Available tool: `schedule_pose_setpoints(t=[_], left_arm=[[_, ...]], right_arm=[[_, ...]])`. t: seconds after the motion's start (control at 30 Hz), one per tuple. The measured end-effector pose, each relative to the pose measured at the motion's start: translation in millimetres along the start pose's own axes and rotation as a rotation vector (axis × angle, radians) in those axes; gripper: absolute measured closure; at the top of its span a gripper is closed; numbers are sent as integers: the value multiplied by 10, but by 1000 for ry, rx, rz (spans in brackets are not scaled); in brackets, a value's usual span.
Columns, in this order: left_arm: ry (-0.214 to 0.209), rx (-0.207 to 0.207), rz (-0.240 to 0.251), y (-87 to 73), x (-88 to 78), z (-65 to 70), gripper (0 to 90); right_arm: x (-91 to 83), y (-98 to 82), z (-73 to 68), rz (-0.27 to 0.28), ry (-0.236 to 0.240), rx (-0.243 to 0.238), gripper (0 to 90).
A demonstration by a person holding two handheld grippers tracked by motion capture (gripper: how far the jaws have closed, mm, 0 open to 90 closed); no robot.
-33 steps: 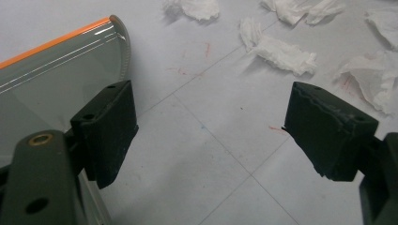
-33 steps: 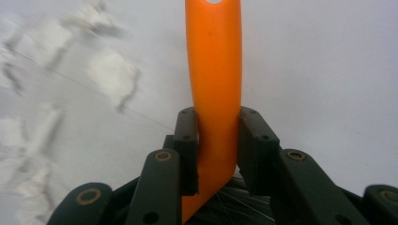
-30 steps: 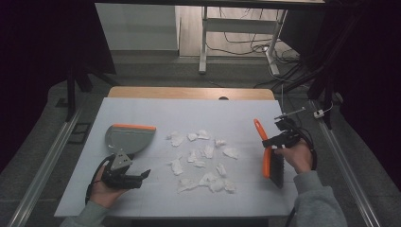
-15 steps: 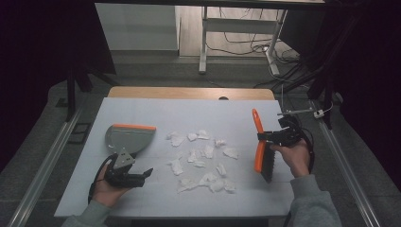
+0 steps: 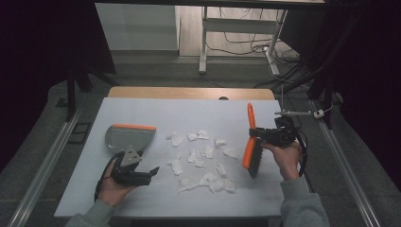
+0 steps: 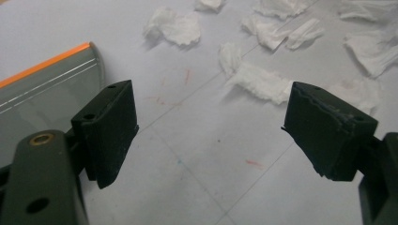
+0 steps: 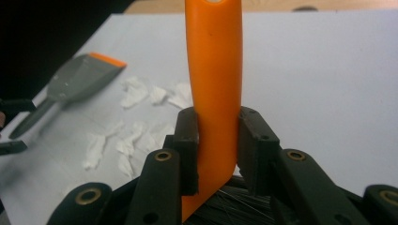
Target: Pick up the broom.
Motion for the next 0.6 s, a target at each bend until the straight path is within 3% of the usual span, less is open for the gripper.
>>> schedule_pose_setpoints(t=[0.13, 0.47, 0.53, 0.6], left_arm=[[-16, 0, 11, 73, 27, 45, 185], [-53, 35, 19, 275, 142, 232, 188], [-70, 36, 17, 315, 172, 278, 189], [-121, 16, 23, 361, 191, 322, 189]], right_arm=[[3, -1, -62, 50, 34, 9, 708], [103, -33, -212, 103, 84, 2, 708], [121, -25, -242, 98, 103, -1, 708], [128, -16, -283, 98, 94, -16, 707]])
Point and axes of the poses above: each handheld gripper's, and its own axes: x roughly forward along the jaws, y roughly out of its top, z roughly to its right, the point moved 1 cm from there along x, roughly forward along the jaws
